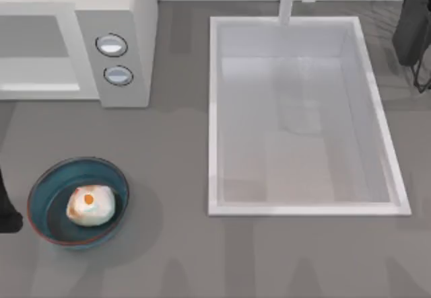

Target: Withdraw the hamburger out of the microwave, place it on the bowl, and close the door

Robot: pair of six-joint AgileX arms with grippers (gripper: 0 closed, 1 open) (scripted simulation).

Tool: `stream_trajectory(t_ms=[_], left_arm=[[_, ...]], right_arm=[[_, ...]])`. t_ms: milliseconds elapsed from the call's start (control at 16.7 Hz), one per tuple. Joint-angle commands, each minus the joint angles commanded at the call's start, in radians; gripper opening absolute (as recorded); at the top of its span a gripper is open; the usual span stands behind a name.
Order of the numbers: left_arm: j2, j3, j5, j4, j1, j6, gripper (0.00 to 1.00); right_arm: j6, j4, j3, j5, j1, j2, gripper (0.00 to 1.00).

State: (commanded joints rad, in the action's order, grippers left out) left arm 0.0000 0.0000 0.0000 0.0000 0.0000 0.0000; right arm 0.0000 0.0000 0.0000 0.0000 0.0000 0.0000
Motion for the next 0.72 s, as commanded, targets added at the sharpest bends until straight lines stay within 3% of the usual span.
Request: stream_trajectory(t_ms=[540,720], left_arm=[[0.0,0.0,0.0,0.0,0.0,0.0,0.02],[0.0,0.0,0.0,0.0,0.0,0.0,0.0]], right_arm=[[0.0,0.0,0.0,0.0,0.0,0.0,1.0],[0.0,0.0,0.0,0.0,0.0,0.0,1.0]])
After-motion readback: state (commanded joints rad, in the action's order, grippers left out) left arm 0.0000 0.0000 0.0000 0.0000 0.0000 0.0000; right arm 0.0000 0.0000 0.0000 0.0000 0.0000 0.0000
